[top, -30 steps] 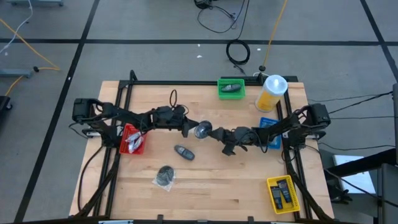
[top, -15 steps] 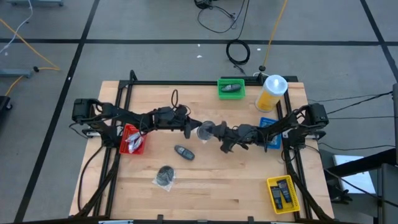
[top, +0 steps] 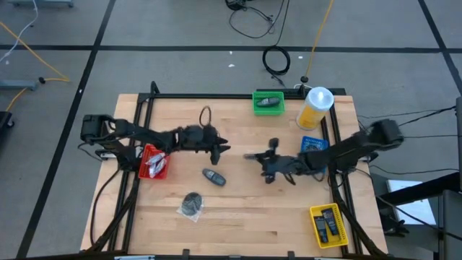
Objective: Pick & Place Travel size toiletries
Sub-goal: Put the black hairbrush into the blue bin
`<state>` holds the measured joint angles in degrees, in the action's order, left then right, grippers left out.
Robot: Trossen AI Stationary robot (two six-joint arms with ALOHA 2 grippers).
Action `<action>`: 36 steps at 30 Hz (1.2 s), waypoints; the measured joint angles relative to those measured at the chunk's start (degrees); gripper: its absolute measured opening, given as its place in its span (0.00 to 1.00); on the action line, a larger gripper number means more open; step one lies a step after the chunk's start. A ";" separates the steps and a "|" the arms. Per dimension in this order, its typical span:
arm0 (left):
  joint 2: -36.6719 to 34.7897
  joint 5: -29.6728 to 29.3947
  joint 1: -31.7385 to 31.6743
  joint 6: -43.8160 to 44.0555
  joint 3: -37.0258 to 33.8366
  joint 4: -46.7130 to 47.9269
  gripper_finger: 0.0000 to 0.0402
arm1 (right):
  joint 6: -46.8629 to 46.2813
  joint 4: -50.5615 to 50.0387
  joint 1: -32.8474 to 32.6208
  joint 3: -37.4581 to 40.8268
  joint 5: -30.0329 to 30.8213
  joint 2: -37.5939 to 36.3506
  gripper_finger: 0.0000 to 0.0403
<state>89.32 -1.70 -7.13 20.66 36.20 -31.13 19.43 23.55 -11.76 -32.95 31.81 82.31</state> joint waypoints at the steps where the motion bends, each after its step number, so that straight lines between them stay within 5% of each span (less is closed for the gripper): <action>1: 0.55 -4.31 1.75 -0.66 -0.26 0.29 0.39 | -6.83 -7.44 -0.22 -0.64 0.06 -3.60 0.09; 7: 6.14 -28.80 11.69 1.09 -2.45 0.41 0.42 | -49.42 -48.30 -0.36 -8.86 -5.21 -21.08 0.06; 11: 12.08 -38.79 15.34 2.89 -2.51 -2.78 0.41 | -74.81 -67.49 -0.89 -11.91 -9.83 -27.85 0.07; 16: 16.29 -39.27 15.78 -0.68 -2.49 -6.66 0.39 | -95.39 -81.48 -4.14 -12.11 -12.75 -33.04 0.06; 25: 16.20 -36.89 15.42 -1.54 -2.49 -6.06 0.38 | -116.60 -99.76 -8.15 -12.39 -11.79 -36.29 0.07; 36: 16.20 -36.67 15.42 -1.50 -2.48 -5.07 0.38 | -128.95 -108.58 -8.73 -10.52 3.78 -37.34 0.08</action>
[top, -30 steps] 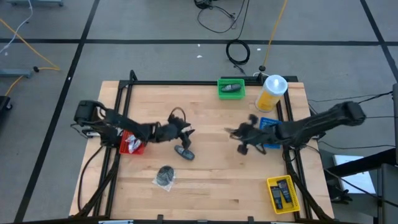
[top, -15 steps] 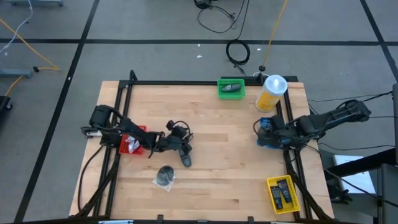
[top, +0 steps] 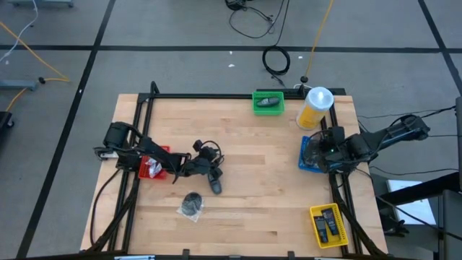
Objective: Pick & Place Travel size toiletries
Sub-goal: Put the black hairbrush into the blue bin
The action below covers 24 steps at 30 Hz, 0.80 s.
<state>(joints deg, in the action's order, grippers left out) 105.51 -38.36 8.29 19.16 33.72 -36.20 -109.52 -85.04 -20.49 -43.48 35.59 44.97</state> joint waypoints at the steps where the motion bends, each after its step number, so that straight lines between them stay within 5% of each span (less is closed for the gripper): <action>1: 0.00 0.09 0.00 0.00 -0.01 0.07 0.38 | -0.44 0.15 0.00 0.54 0.33 -0.03 0.08; 24: 0.00 0.85 -0.02 0.45 0.01 -0.39 0.38 | 12.14 7.87 5.54 0.34 -2.57 11.80 0.07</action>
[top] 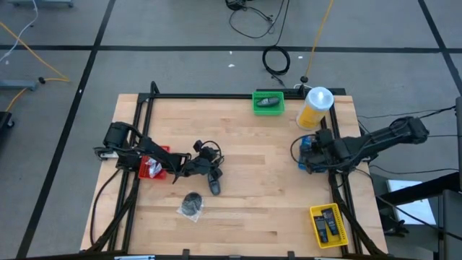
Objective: Pick & Place Travel size toiletries
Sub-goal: Put the black hairbrush into the blue bin
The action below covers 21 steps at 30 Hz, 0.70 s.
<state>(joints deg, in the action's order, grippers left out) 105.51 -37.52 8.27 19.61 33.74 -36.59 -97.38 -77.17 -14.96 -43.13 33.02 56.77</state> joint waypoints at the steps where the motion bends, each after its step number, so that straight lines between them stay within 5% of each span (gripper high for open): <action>1: 0.00 0.00 0.00 -0.10 0.00 -0.01 0.38 | 1.21 1.01 0.56 0.01 0.05 0.56 0.07; 21: 0.00 0.04 0.00 0.01 -0.01 0.52 0.38 | 11.69 7.12 7.32 0.10 -12.49 1.50 0.11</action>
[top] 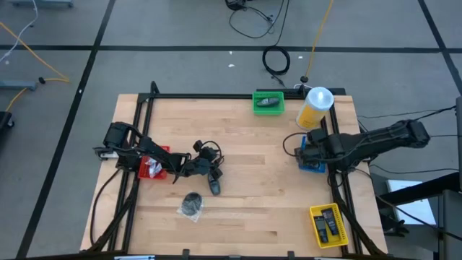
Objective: Pick & Place Travel size toiletries
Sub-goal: Put the black hairbrush into the blue bin
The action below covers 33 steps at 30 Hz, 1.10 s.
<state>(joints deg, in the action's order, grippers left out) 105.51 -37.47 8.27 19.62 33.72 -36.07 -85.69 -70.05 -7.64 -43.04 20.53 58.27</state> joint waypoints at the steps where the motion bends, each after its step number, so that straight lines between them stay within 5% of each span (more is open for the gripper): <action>1: 0.00 0.00 0.00 0.00 -0.01 -0.01 0.38 | 0.58 0.03 0.42 0.01 -0.73 -0.39 0.11; 11: 0.00 0.04 0.00 0.13 0.01 -0.04 0.38 | 7.33 -4.50 6.55 -2.52 -13.14 -5.96 0.12; 15: 0.00 0.07 0.00 0.13 0.01 -0.08 0.38 | 11.18 -6.05 9.13 -2.42 -15.43 -6.70 0.19; 25: 0.00 0.15 0.00 0.13 -0.01 -0.09 0.38 | 18.65 1.45 13.41 -2.46 -9.40 -6.26 0.51; 33: 0.00 0.15 0.00 0.15 0.01 -0.08 0.38 | 25.75 -2.48 17.42 -2.74 -8.78 -6.24 0.48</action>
<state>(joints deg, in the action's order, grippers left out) 105.51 -37.32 8.27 19.77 33.74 -36.16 -59.94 -72.53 9.79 -45.77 11.75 52.03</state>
